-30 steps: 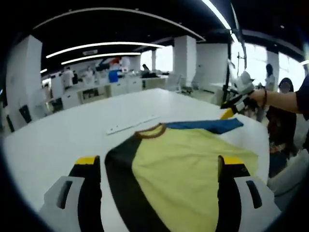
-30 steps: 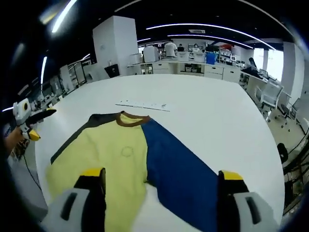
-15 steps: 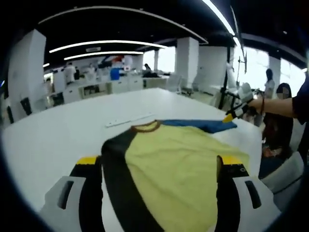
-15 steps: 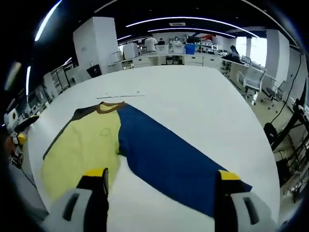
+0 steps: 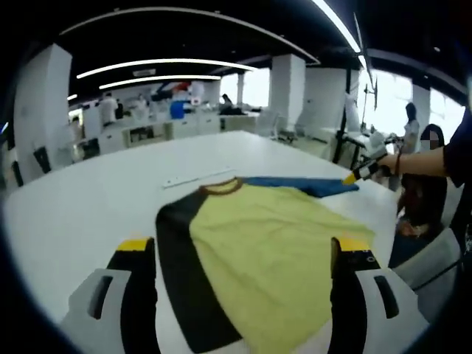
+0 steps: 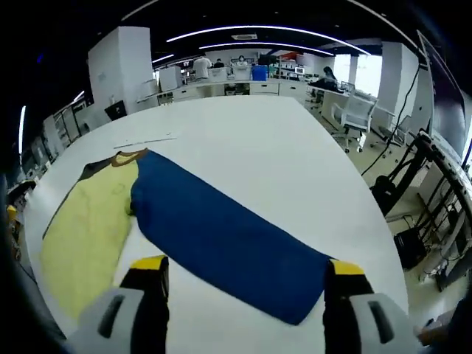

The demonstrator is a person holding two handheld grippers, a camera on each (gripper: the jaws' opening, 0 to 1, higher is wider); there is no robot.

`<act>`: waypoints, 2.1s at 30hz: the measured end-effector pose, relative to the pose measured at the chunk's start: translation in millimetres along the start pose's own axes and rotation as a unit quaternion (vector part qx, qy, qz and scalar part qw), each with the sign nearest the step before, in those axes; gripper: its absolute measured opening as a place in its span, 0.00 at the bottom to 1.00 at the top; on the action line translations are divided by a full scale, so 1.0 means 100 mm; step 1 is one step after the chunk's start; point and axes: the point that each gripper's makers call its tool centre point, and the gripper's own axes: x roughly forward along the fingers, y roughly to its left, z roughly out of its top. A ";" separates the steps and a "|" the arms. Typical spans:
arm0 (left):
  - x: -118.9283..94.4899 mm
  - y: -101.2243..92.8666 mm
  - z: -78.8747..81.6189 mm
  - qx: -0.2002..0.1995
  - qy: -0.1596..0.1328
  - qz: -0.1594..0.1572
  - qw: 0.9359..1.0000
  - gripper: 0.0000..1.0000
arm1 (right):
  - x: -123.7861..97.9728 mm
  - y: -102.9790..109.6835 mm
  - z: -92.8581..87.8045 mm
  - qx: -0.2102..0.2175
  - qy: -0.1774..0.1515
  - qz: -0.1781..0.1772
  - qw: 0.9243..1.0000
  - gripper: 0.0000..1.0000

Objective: Fold the garment on the visible template until the final outline fits inside the template.

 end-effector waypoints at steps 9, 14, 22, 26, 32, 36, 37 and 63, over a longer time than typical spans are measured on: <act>-0.08 0.01 -0.07 -0.009 0.000 0.010 1.000 0.93 | 0.01 -0.25 -0.08 0.025 -0.018 -0.030 0.999 0.67; -0.08 0.00 -0.08 -0.010 0.003 0.011 1.000 0.92 | 0.07 -0.34 -0.17 0.018 0.000 -0.045 0.999 0.54; -0.07 -0.09 -0.07 -0.003 0.000 -0.002 1.000 0.90 | 0.13 -0.46 -0.23 0.059 0.003 -0.056 0.997 0.43; -0.07 -0.11 -0.06 0.006 0.001 -0.006 1.000 0.91 | 0.04 -0.45 -0.27 0.080 0.009 -0.075 0.994 0.34; -0.07 -0.10 -0.04 0.014 0.007 -0.001 1.000 0.90 | -0.01 -0.44 -0.27 0.087 0.006 -0.086 0.993 0.21; -0.09 -0.09 -0.07 0.015 0.012 -0.002 1.000 0.90 | 0.10 -0.52 -0.25 0.080 0.005 -0.085 0.993 0.09; -0.10 -0.07 -0.09 0.018 0.018 0.002 1.000 0.89 | 0.04 -0.44 -0.24 0.079 0.005 -0.083 0.993 0.06; -0.15 -0.04 -0.08 0.007 0.023 0.004 1.000 0.95 | 0.40 -0.85 0.09 0.060 0.024 -0.088 0.994 0.00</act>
